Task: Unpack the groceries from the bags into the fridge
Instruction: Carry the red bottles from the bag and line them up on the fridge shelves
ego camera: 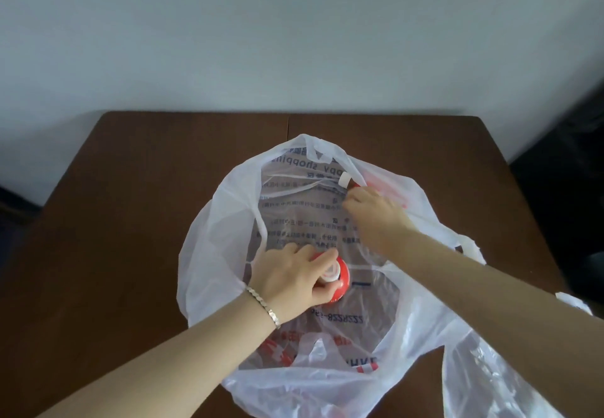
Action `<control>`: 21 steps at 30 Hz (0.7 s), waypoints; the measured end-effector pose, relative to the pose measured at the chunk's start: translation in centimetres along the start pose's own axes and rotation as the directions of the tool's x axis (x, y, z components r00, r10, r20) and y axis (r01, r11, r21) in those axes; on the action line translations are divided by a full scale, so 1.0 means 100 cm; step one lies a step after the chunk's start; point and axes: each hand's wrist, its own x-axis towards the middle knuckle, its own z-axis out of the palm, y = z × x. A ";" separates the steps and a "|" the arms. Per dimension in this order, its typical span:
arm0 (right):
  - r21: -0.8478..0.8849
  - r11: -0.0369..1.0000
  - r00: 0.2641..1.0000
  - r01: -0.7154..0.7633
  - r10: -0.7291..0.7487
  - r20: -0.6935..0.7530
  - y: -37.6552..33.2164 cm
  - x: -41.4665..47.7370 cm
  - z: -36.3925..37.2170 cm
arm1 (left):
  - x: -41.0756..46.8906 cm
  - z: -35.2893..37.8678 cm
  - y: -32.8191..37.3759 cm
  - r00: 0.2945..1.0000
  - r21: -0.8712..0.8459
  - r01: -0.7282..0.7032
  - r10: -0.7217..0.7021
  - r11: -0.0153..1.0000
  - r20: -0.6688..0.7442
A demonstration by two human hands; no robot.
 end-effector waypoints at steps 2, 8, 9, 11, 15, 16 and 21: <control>-0.118 0.991 0.995 0.070 -0.061 0.076 0.011 0.025 0.005 | 0.000 0.001 0.000 1.000 -0.007 -0.027 0.027 1.000 -0.012; -0.379 0.925 0.999 -0.020 0.038 0.039 0.035 0.066 0.021 | 0.007 0.002 -0.004 0.999 -0.006 0.010 -0.010 1.000 0.039; -0.333 0.938 0.993 -0.100 0.114 0.021 0.034 0.071 0.020 | 0.008 0.003 -0.004 0.999 -0.009 0.024 -0.024 1.000 0.042; -0.303 0.937 0.980 -0.173 0.195 0.045 0.030 0.080 0.018 | 0.010 0.005 -0.003 0.998 -0.003 0.039 -0.039 0.999 0.049; -0.435 0.899 0.971 -0.055 0.149 0.185 0.012 0.077 0.021 | 0.015 0.007 -0.003 0.995 0.018 0.089 -0.089 0.996 0.032; -0.457 0.889 0.969 -0.019 0.129 0.211 0.007 0.072 0.023 | 0.016 0.007 -0.003 0.995 0.027 0.096 -0.097 0.995 0.037; -0.335 0.942 0.981 0.005 0.060 0.186 0.000 0.022 0.005 | 0.009 0.004 -0.008 0.995 0.085 0.082 -0.086 0.993 0.045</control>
